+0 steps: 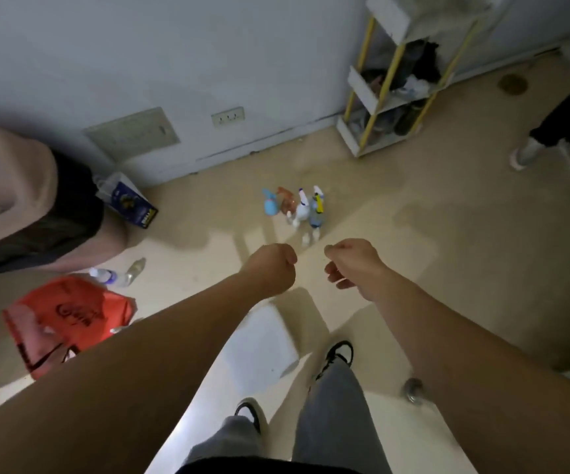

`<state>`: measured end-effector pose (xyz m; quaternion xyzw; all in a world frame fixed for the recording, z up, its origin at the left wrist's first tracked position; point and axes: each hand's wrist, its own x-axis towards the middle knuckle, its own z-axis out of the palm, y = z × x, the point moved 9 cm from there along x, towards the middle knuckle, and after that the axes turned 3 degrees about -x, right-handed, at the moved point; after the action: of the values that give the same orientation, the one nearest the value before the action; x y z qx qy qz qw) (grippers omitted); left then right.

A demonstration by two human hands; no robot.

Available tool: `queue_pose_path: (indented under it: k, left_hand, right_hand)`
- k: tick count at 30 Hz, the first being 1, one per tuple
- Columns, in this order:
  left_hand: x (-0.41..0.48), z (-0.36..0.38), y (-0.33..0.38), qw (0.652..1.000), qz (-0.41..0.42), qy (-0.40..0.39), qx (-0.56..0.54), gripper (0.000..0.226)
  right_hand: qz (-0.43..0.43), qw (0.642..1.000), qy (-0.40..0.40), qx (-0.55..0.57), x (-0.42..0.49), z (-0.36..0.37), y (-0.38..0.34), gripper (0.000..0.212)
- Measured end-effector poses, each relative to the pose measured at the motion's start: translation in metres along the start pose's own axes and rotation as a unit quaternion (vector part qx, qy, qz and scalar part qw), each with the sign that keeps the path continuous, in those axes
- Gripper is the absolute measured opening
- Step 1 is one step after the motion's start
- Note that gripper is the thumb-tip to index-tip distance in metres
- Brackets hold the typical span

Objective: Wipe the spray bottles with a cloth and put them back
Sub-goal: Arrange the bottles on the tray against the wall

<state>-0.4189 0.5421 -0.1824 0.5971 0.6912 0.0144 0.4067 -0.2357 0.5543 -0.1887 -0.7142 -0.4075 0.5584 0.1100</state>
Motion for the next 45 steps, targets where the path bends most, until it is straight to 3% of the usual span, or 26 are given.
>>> queue_pose_path:
  k: [8, 12, 21, 27, 30, 34, 37, 41, 43, 45]
  left_hand:
    - [0.111, -0.045, -0.004, 0.989, -0.092, 0.054, -0.104, 0.035]
    - [0.154, -0.068, -0.016, 0.986, -0.098, 0.055, -0.121, 0.032]
    - [0.339, -0.107, -0.104, 0.982, -0.122, 0.031, -0.142, 0.028]
    - [0.483, -0.054, -0.156, 0.99, -0.11, 0.009, -0.089, 0.033]
    - [0.558, 0.0, -0.184, 0.995, -0.08, 0.009, -0.062, 0.038]
    - [0.654, 0.068, -0.23, 0.992, -0.012, -0.017, 0.127, 0.071]
    - [0.712, 0.104, -0.266, 0.966, 0.003, -0.061, 0.252, 0.099]
    - [0.748, 0.119, -0.278, 0.943, 0.073, -0.014, 0.323, 0.094]
    - [0.753, 0.12, -0.283, 0.932, 0.094, 0.023, 0.348, 0.088]
    - [0.752, 0.121, -0.292, 0.943, 0.081, 0.023, 0.322, 0.084]
  right_hand:
    - [-0.011, 0.996, -0.049, -0.069, 0.122, -0.016, -0.084, 0.014]
    - [0.011, 0.997, -0.048, -0.059, 0.168, -0.014, -0.113, 0.012]
    - [0.042, 0.998, -0.004, -0.036, 0.347, 0.042, -0.166, 0.011]
    - [0.029, 0.992, 0.034, -0.115, 0.499, 0.067, -0.131, 0.032]
    - [0.02, 0.981, 0.065, -0.181, 0.581, 0.079, -0.076, 0.012]
    - [0.023, 0.951, 0.078, -0.299, 0.678, 0.095, -0.007, 0.102]
    - [0.072, 0.966, 0.072, -0.238, 0.728, 0.1, 0.029, 0.153]
    - [0.042, 0.986, 0.071, -0.145, 0.752, 0.113, 0.054, 0.16]
    - [0.003, 0.984, 0.095, -0.152, 0.749, 0.116, 0.06, 0.155]
    - [-0.023, 0.978, 0.118, -0.169, 0.749, 0.117, 0.064, 0.148]
